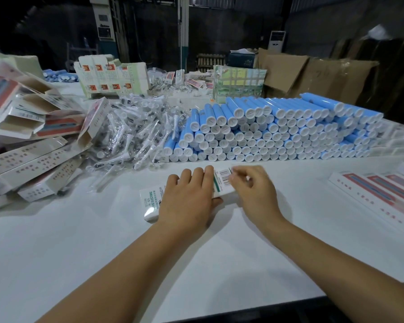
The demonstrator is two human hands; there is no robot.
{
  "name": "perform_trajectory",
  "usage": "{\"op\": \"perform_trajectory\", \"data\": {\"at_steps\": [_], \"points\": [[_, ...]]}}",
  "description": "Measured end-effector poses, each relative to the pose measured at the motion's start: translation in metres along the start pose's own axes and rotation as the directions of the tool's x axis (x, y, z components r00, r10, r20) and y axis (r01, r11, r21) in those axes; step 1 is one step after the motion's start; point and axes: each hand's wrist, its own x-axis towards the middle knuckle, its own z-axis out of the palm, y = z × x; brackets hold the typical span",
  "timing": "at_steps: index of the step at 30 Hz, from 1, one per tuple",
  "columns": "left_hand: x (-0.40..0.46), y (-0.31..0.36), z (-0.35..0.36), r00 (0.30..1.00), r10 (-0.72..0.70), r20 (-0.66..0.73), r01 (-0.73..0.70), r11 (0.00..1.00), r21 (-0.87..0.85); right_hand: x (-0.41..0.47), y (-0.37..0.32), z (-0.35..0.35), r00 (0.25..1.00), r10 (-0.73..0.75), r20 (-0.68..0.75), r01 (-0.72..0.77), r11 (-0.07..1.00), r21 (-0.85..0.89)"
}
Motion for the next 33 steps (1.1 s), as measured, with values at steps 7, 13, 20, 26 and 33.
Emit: {"op": "perform_trajectory", "data": {"at_steps": [7, 13, 20, 26, 33], "points": [[0.008, -0.001, -0.006, 0.996, -0.091, -0.003, 0.091, 0.993, -0.081, 0.013, -0.004, -0.005, 0.709, 0.473, 0.523, -0.656, 0.171, 0.736], [0.005, 0.008, -0.005, 0.997, -0.041, -0.066, 0.037, 0.997, -0.062, 0.003, -0.001, 0.010, 0.885, 0.234, 0.403, -0.465, 0.393, 0.793], [0.002, 0.012, -0.012, 0.992, 0.028, -0.127, -0.035, 0.998, -0.053, -0.012, 0.009, 0.011, 0.997, -0.047, 0.054, 0.045, 0.998, 0.036], [-0.002, 0.013, -0.016, 0.997, 0.025, -0.072, -0.024, 1.000, 0.013, -0.014, 0.008, 0.008, 0.988, -0.115, 0.101, 0.122, 0.991, -0.062], [-0.001, 0.008, -0.011, 0.998, 0.009, -0.068, -0.005, 0.998, 0.057, 0.000, -0.002, 0.004, 0.877, 0.342, 0.337, -0.479, 0.570, 0.668]]}}
